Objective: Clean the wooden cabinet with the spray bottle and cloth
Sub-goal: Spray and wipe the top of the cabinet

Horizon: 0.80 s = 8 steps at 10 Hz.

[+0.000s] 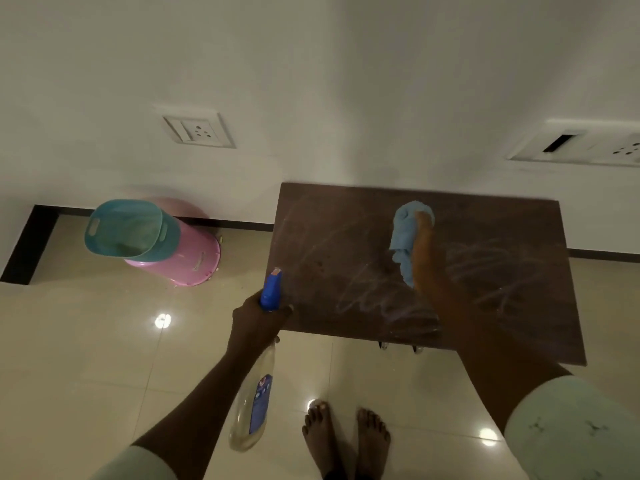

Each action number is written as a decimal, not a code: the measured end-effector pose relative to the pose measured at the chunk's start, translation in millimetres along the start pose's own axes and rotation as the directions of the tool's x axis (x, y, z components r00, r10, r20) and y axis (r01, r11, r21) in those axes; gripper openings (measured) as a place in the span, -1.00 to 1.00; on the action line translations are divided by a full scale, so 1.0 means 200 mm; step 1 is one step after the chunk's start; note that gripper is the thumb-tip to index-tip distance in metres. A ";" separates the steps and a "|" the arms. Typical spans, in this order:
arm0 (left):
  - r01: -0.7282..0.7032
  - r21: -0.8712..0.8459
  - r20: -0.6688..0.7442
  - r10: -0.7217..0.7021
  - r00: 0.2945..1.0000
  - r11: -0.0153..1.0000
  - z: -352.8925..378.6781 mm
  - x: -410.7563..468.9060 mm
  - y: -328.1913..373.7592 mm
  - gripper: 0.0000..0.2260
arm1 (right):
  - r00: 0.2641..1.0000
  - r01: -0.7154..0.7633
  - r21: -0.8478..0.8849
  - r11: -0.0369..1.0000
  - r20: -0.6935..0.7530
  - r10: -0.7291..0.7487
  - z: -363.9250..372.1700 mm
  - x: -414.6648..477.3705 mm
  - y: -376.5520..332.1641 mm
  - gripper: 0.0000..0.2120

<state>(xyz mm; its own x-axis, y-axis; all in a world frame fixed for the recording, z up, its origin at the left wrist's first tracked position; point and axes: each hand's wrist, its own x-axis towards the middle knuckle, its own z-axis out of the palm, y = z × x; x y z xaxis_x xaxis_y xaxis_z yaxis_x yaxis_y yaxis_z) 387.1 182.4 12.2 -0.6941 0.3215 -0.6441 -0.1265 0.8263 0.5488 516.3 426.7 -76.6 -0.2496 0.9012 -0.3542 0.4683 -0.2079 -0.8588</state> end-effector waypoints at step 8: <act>-0.150 0.110 -0.120 0.163 0.979 0.983 -0.20 0.69 -0.21 -0.71 | 0.218 0.970 -0.241 0.034 0.798 -0.562 0.78 -0.32 0.13 -0.65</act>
<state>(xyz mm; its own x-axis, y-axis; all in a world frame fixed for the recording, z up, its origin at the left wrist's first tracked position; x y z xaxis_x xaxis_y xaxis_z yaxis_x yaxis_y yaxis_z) 268.7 173.6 -79.2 -0.7854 0.3941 -0.4773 0.0579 0.8145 0.5773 411.1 304.5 -133.8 -0.9939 0.0100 0.1096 -0.0216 0.9588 -0.2832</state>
